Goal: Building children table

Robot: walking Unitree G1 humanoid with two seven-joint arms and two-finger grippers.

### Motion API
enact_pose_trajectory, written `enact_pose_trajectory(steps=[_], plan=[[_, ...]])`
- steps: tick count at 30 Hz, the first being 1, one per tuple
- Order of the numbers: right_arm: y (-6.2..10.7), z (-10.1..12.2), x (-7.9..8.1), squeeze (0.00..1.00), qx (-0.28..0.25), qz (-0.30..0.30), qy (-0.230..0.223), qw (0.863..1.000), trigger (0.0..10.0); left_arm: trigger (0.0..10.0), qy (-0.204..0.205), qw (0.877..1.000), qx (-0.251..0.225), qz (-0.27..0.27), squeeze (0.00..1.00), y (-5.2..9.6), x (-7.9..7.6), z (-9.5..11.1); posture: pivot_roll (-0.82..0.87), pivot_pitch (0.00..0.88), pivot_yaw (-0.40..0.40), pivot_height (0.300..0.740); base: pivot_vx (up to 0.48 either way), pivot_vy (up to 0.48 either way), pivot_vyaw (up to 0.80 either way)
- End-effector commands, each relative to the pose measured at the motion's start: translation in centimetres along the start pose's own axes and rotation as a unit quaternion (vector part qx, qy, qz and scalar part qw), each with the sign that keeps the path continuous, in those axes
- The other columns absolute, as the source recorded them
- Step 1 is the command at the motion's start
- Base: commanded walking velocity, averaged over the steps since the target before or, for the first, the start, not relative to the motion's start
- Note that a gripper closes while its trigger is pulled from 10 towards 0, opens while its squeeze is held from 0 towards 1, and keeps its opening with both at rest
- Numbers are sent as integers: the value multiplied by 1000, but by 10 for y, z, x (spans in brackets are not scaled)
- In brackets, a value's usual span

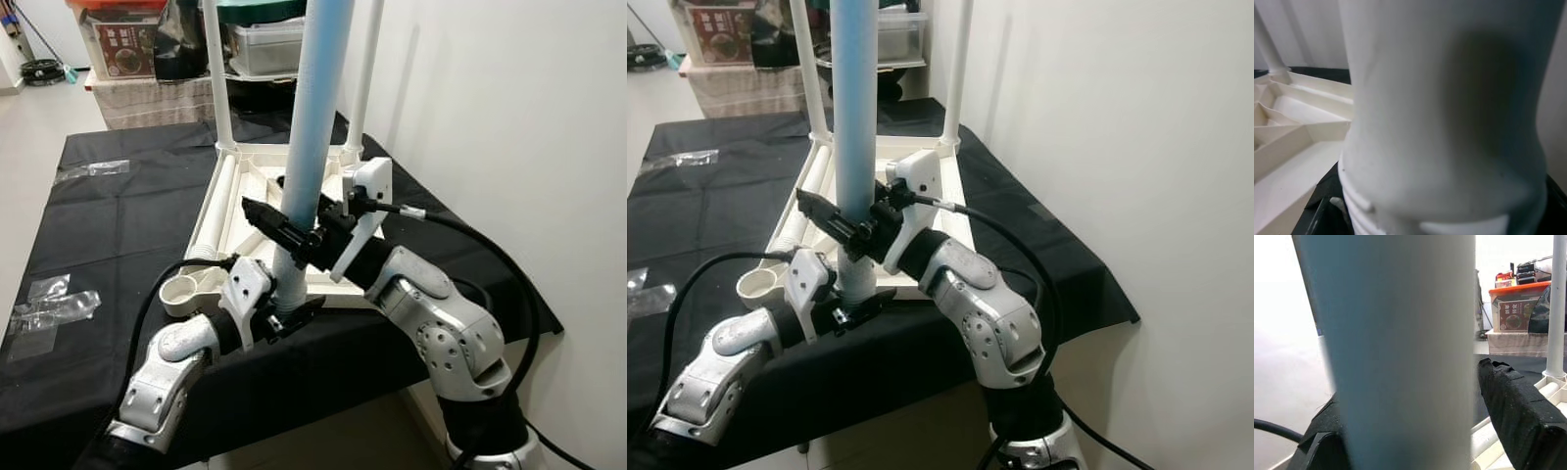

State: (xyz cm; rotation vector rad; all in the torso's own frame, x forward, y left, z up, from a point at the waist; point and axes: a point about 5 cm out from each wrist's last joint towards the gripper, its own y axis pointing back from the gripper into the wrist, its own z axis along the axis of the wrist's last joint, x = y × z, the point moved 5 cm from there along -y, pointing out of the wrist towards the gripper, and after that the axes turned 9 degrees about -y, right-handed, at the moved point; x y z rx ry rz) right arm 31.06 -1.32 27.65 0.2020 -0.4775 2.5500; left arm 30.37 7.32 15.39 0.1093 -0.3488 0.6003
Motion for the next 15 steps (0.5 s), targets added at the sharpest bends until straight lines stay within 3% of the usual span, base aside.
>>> enact_pose_trajectory(steps=[1, 5, 15], plan=[[-1, 2, 5, 0, 7, 21, -2, 1000, 10000, 10000, -15, 999, 3, -30, 0, 2, -10, 1, 11, 0, -54, 740, 0, 0, 0], [6, -2, 6, 0, 33, 40, -7, 999, 10000, 10000, -23, 998, 35, -38, 0, 20, -9, -12, 13, 0, -57, 740, 0, 0, 0], [9, -6, 15, 0, 44, 60, -28, 997, 10000, 10000, -23, 998, 43, -34, 0, 24, -8, -16, 12, 0, -58, 740, 0, 0, 0]])
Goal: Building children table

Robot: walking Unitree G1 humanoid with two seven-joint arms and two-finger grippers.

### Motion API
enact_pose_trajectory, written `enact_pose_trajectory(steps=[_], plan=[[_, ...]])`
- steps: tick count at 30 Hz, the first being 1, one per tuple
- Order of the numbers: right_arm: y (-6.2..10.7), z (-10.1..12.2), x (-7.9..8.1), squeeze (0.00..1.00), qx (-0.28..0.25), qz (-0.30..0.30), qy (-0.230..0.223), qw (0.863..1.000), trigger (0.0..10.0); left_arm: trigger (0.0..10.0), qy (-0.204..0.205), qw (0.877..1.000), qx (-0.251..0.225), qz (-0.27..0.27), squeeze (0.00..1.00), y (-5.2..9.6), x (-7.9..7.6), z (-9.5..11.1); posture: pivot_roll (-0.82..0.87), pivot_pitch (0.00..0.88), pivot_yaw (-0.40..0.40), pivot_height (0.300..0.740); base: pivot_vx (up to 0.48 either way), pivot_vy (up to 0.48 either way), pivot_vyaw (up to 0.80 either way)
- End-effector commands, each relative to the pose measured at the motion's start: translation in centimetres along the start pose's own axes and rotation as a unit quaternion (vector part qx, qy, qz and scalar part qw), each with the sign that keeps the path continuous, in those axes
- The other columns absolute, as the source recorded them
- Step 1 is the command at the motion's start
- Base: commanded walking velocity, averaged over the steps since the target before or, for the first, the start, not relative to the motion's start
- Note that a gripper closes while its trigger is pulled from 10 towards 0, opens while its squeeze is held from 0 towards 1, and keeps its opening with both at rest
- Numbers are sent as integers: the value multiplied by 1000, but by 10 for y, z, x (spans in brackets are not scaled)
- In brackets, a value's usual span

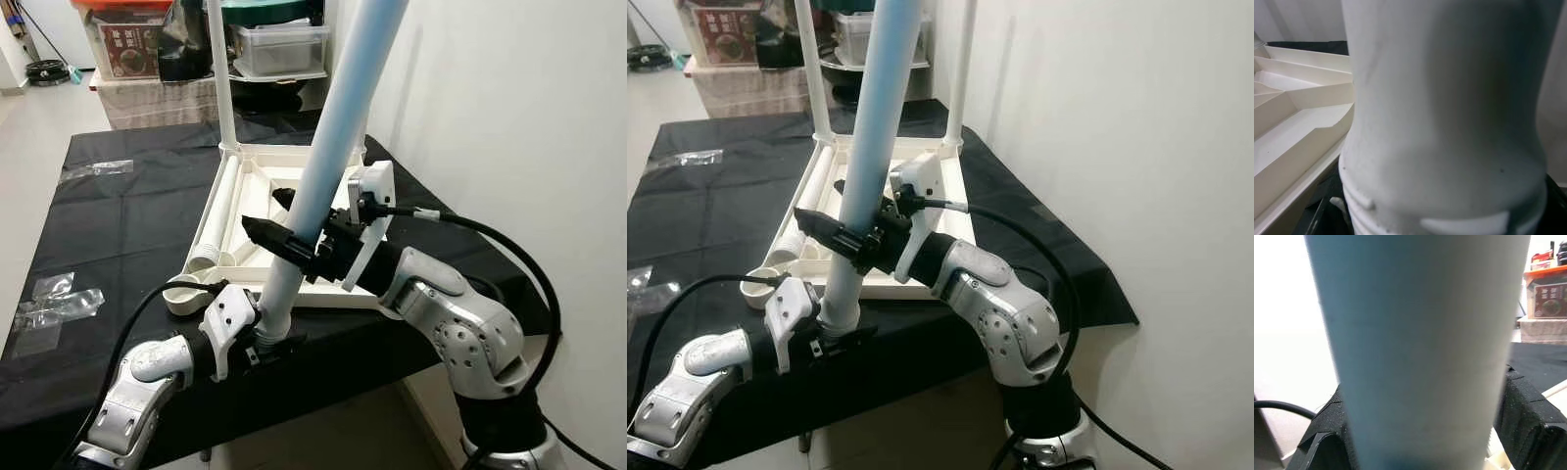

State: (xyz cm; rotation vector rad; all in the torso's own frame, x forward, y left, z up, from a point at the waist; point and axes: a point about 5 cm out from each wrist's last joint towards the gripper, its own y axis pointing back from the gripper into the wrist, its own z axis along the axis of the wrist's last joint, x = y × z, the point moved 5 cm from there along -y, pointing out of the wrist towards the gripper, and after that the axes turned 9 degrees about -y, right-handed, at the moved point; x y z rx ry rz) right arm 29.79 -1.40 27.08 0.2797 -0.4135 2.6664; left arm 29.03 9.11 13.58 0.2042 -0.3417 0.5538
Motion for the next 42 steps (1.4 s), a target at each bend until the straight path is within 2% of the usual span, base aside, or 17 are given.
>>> enact_pose_trajectory(steps=[1, 2, 3, 5, 6, 7, 11, 20, 21, 29, 32, 34, 35, 38, 40, 41, 42], plan=[[0, -2, 7, 0, 4, 16, -7, 1000, 10000, 10000, -12, 1000, 1, -4, 0, 1, -1, 1, 12, 0, -58, 740, 0, 0, 0], [-1, -2, 9, 0, 4, 19, -13, 1000, 7725, 10000, -13, 1000, 1, -4, 0, -1, -1, 1, 9, 0, -58, 740, 0, 0, 0], [-1, -2, 9, 0, 4, 19, -13, 1000, 7725, 10000, -13, 1000, 1, -4, 0, -1, -1, 1, 9, 0, -58, 740, 0, 0, 0], [-1, -3, 11, 0, 4, 22, -18, 1000, 3647, 10000, -18, 1000, 5, -5, 0, -2, -1, -2, 8, 0, -57, 740, 0, 0, 0], [-1, -3, 11, 0, 4, 22, -18, 1000, 3647, 10000, -18, 1000, 5, -5, 0, -2, -1, -2, 8, 0, -57, 740, 0, 0, 0], [-1, -2, 12, 0, 0, 25, -22, 999, 0, 10000, -21, 1000, 8, -10, 0, -3, -4, -4, 3, 0, -53, 740, 0, 0, 0], [0, 0, 14, 0, -11, 28, -32, 999, 0, 10000, -19, 1000, 6, -16, 0, -5, -10, -5, 3, 0, -54, 740, 0, 0, 0], [0, 1, 14, 0, -15, 26, -40, 999, 0, 10000, -20, 1000, 5, -15, 39, -1, -7, -5, 3, 0, -55, 740, 0, 0, 0], [0, 2, 13, 0, -16, 23, -41, 999, 0, 10000, -19, 1000, 3, -10, 1000, -1, -5, -5, 5, 0, -57, 740, 0, 0, 0], [4, 13, -10, 0, -31, -23, -19, 999, 0, 10000, 5, 999, -28, 26, 1000, 2, 6, 7, 5, 0, -58, 740, 0, 0, 0], [8, 22, -28, 0, -38, -57, 4, 998, 0, 10000, 6, 999, -31, 44, 1000, 4, 10, 10, 4, 0, -56, 740, 0, 0, 0], [14, 32, -47, 0, -40, -97, 27, 994, 0, 10000, 2, 997, -29, 68, 1000, 7, 16, 10, 5, 0, -56, 740, 0, 0, 0], [14, 32, -47, 0, -40, -97, 27, 994, 0, 10000, 2, 997, -29, 68, 1000, 7, 16, 10, 5, 0, -56, 740, 0, 0, 0], [30, 40, -84, 0, -21, -184, 81, 979, 0, 10000, -4, 992, -16, 128, 1000, 16, 29, 7, 8, 0, -59, 740, 0, 0, 0], [30, 40, -84, 0, -21, -184, 81, 979, 0, 10000, -4, 992, -16, 128, 1000, 16, 29, 7, 8, 0, -59, 740, 0, 0, 0], [39, 41, -100, 0, -9, -228, 96, 969, 0, 10000, -3, 987, -12, 159, 1000, 21, 35, 5, 10, 0, -60, 740, 0, 0, 0], [50, 43, -117, 0, 1, -273, 115, 955, 0, 10000, 4, 982, -8, 190, 420, 26, 41, 2, 14, 0, -62, 740, 0, 0, 0]])
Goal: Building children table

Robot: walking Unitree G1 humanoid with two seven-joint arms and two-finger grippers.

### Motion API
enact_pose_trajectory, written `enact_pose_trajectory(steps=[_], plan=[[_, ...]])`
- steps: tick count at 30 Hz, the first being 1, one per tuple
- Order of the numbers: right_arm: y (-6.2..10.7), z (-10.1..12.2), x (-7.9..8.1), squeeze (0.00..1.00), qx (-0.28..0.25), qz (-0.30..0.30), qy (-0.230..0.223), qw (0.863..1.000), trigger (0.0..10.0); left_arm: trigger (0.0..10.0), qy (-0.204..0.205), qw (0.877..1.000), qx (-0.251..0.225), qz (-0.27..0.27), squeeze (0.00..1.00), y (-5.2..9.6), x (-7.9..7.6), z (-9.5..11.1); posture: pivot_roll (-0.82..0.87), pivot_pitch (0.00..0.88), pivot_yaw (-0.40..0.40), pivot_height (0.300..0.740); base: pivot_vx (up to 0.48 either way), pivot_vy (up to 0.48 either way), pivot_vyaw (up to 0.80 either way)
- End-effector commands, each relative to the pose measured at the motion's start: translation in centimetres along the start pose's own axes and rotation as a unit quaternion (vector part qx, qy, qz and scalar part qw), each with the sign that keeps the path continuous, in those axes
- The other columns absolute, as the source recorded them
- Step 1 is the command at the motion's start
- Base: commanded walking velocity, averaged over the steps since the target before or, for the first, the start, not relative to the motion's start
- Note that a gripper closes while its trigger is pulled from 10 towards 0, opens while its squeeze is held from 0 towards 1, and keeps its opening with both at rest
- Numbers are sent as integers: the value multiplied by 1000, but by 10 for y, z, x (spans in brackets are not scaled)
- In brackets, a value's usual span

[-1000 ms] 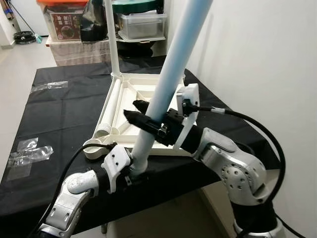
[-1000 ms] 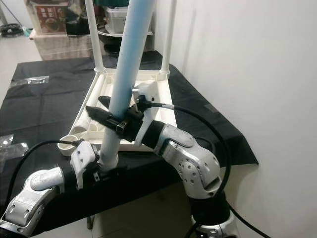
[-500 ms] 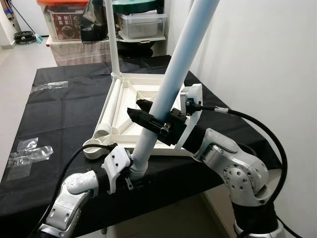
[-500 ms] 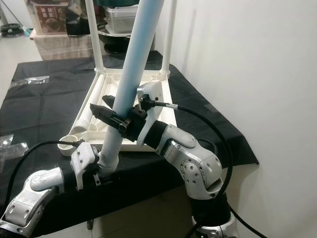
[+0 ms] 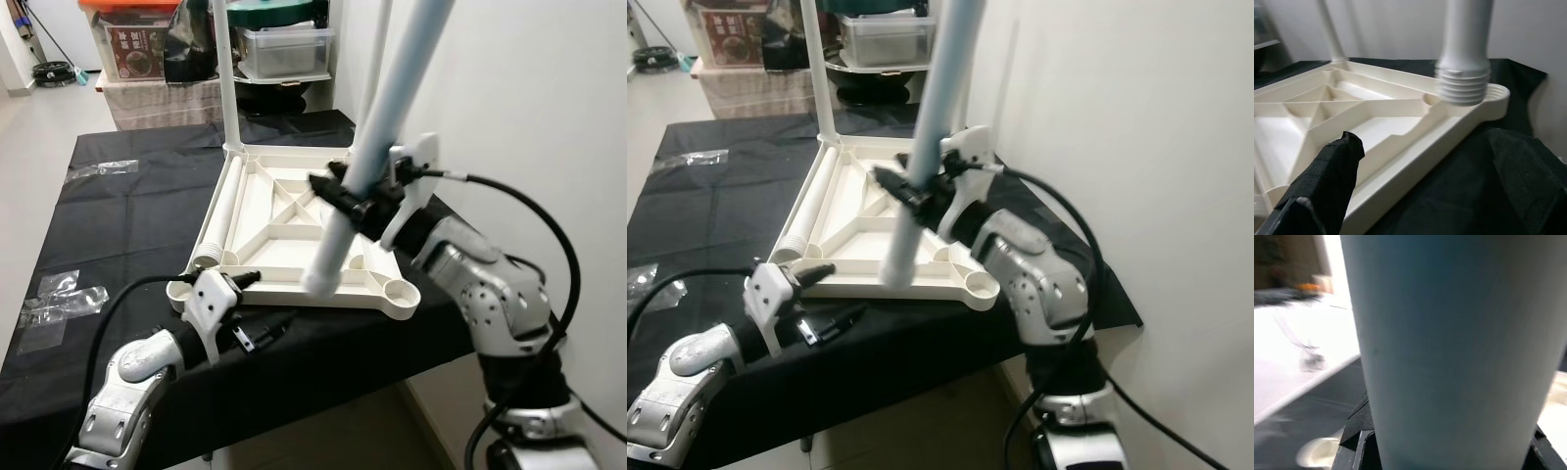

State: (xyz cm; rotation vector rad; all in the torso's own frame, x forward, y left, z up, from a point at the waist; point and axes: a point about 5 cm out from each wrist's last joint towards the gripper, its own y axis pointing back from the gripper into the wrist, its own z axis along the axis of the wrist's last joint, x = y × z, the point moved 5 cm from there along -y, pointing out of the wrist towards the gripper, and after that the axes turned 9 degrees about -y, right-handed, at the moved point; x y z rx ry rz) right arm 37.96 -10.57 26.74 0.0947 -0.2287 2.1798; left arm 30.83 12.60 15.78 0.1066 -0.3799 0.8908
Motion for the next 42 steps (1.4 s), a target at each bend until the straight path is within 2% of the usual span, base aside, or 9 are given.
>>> enact_pose_trajectory(steps=[1, 2, 3, 5, 7, 12, 15, 35, 42], plan=[[3, 2, -24, 0, 2, -59, 29, 998, 0, 10000, 1, 999, 13, 38, 420, 6, 8, -5, 14, 0, -62, 740, 0, 0, 0], [4, 1, -30, 0, 5, -74, 37, 997, 0, 10000, 4, 999, 15, 49, 420, 7, 10, -6, 14, 0, -62, 740, 0, 0, 0], [7, 1, -41, 0, 9, -102, 44, 994, 0, 10000, 8, 998, 19, 56, 0, 9, 9, -9, 17, 0, -63, 740, 0, 0, 0], [7, 1, -41, 0, 9, -102, 44, 994, 0, 10000, 8, 998, 19, 56, 0, 9, 9, -9, 17, 0, -63, 740, 0, 0, 0], [15, 0, -63, 0, 18, -145, 57, 988, 0, 10000, 18, 997, 27, 65, 0, 13, 3, -13, 18, 0, -62, 740, 0, 0, 0], [27, -3, -86, 0, 27, -185, 65, 980, 0, 10000, 32, 996, 36, 70, 0, 15, -7, -18, 20, 0, -63, 740, 0, 0, 0], [28, -4, -89, 0, 28, -187, 63, 980, 0, 10000, 34, 996, 37, 71, 0, 15, -8, -18, 20, 0, -63, 740, 0, 0, 0], [12, -37, -58, 0, 47, -140, 84, 986, 0, 10000, 33, 995, 41, 87, 0, 12, -7, -18, 27, 0, -66, 740, 0, 0, 0], [18, -47, -56, 0, 60, -134, 87, 985, 0, 10000, 29, 994, 46, 95, 0, 16, -2, -20, 23, 0, -61, 740, 0, 0, 0]])
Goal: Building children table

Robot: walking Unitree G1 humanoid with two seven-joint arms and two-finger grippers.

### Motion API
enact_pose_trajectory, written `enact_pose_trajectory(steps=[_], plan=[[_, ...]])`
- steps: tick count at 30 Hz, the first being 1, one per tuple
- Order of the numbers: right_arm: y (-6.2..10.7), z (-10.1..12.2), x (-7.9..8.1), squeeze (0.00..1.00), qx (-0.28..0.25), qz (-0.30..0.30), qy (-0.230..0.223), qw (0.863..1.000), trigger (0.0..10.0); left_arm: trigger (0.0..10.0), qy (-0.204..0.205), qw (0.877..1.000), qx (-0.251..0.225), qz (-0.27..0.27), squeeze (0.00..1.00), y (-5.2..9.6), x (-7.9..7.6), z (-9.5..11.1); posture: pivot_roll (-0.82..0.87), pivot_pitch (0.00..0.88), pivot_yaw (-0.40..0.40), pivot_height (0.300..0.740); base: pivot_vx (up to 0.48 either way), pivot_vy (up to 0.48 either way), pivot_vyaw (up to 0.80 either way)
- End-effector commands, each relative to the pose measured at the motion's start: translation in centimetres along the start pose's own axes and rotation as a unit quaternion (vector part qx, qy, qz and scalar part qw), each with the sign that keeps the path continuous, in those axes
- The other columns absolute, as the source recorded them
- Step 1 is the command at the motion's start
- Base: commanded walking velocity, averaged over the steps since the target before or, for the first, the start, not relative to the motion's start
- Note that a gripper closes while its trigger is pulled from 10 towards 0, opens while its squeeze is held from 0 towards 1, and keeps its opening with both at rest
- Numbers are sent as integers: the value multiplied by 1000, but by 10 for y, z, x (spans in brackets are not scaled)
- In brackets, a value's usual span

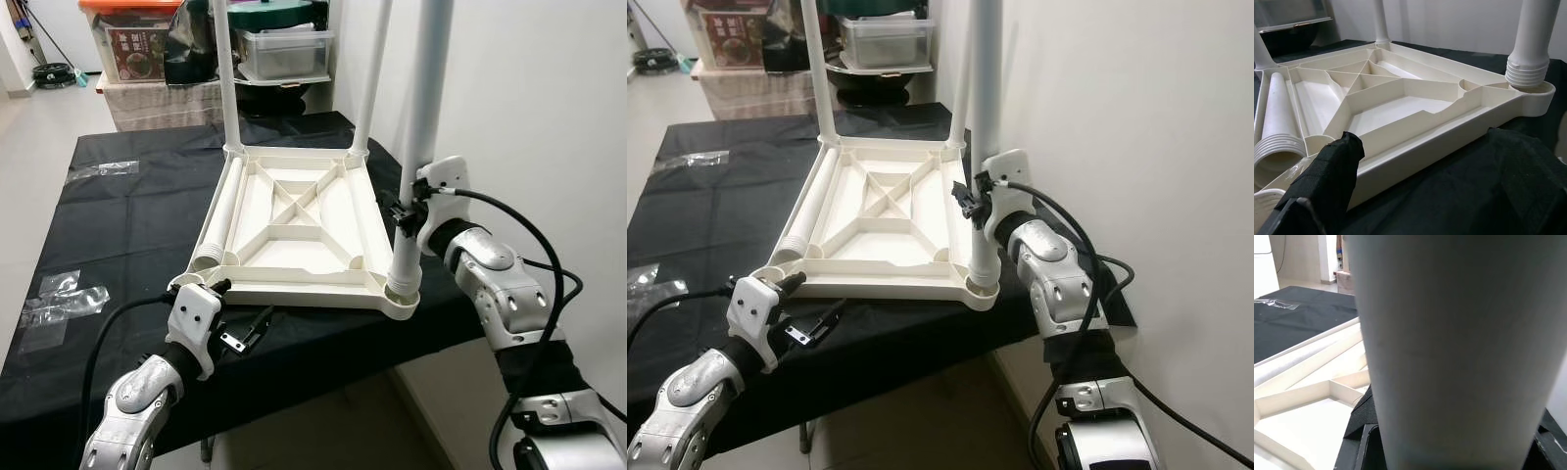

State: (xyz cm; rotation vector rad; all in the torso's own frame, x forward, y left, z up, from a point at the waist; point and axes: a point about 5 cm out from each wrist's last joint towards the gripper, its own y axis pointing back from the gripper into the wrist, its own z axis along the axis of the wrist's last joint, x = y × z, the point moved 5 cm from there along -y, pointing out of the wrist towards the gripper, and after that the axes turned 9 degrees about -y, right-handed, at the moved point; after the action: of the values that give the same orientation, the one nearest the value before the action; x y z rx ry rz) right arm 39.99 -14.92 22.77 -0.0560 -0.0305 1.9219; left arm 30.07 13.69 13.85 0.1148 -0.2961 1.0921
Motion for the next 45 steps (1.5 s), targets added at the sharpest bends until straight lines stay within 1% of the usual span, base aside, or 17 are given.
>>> enact_pose_trajectory(steps=[1, 5, 9, 10, 12, 13, 15, 20, 22, 23, 25, 26, 27, 30, 35, 40, 45], plan=[[5, -19, 0, 0, 32, 0, -10, 999, 0, 10000, -5, 1000, 7, 3, 0, 2, 2, -2, 23, 0, -61, 740, 0, 0, 0], [6, -20, 0, 0, 32, 0, -11, 999, 0, 10000, -5, 1000, 8, 4, 0, 2, 3, -2, 23, 0, -61, 740, 0, 0, 0], [13, -29, 6, 0, 45, 9, -11, 999, 0, 10000, -5, 1000, 7, 3, 0, 0, 2, -2, 23, 0, -61, 740, 0, 0, 0], [19, -39, 8, 0, 56, 14, -29, 998, 0, 10000, -5, 1000, 6, 1, 0, -1, 2, -2, 12, 0, -55, 740, 0, 0, 0], [21, -43, 10, 0, 59, 18, -35, 997, 0, 10000, -5, 1000, 7, 0, 0, -1, 1, -2, 13, 0, -57, 740, 0, 0, 0], [21, -43, 10, 0, 59, 18, -35, 997, 0, 10000, -5, 1000, 7, 0, 0, -1, 1, -2, 13, 0, -57, 740, 0, 0, 0], [22, -45, 20, 0, 59, 34, -44, 997, 0, 10000, -4, 1000, 7, 1, 0, -1, 1, -2, 14, 0, -59, 740, 0, 0, 0], [21, -50, 25, 0, 64, 40, -57, 996, 0, 10000, -2, 1000, 7, 3, 0, -1, 0, -3, 17, 0, -62, 740, 0, 0, 0], [20, -50, 23, 0, 66, 38, -66, 995, 0, 10000, -2, 1000, 8, 3, 0, 0, 1, -3, 21, 0, -65, 740, 0, 0, 0], [18, -55, 17, 0, 75, 28, -107, 991, 0, 10000, -1, 1000, 10, 6, 0, 1, 2, -4, 21, 0, -65, 740, 0, 0, 0], [18, -55, 17, 0, 75, 28, -107, 991, 0, 10000, -1, 1000, 10, 6, 0, 1, 2, -4, 21, 0, -65, 740, 0, 0, 0], [17, -58, 14, 0, 79, 22, -132, 988, 0, 10000, -1, 1000, 10, 8, 0, 1, 3, -4, 21, 0, -65, 740, 0, 0, 0], [17, -58, 14, 0, 79, 22, -132, 988, 0, 10000, -1, 1000, 10, 8, 0, 1, 3, -4, 21, 0, -65, 740, 0, 0, 0], [20, -81, -4, 0, 113, -16, -182, 977, 0, 10000, 0, 1000, 12, 11, 0, 2, 4, -5, 33, 0, -76, 740, 0, 0, 0], [22, -86, -7, 0, 121, -22, -191, 974, 0, 10000, -1, 1000, 14, 12, 0, 3, 4, -5, 30, 0, -72, 740, 0, 0, 0], [21, -86, -4, 0, 121, -9, -161, 979, 0, 10000, -3, 1000, 13, 11, 0, 3, 5, -5, 30, 0, -69, 740, 0, 0, 0], [20, -87, 0, 0, 127, 3, -158, 979, 0, 10000, -4, 1000, 14, 9, 0, 3, 4, -5, 30, 0, -70, 740, 0, 0, 0]])
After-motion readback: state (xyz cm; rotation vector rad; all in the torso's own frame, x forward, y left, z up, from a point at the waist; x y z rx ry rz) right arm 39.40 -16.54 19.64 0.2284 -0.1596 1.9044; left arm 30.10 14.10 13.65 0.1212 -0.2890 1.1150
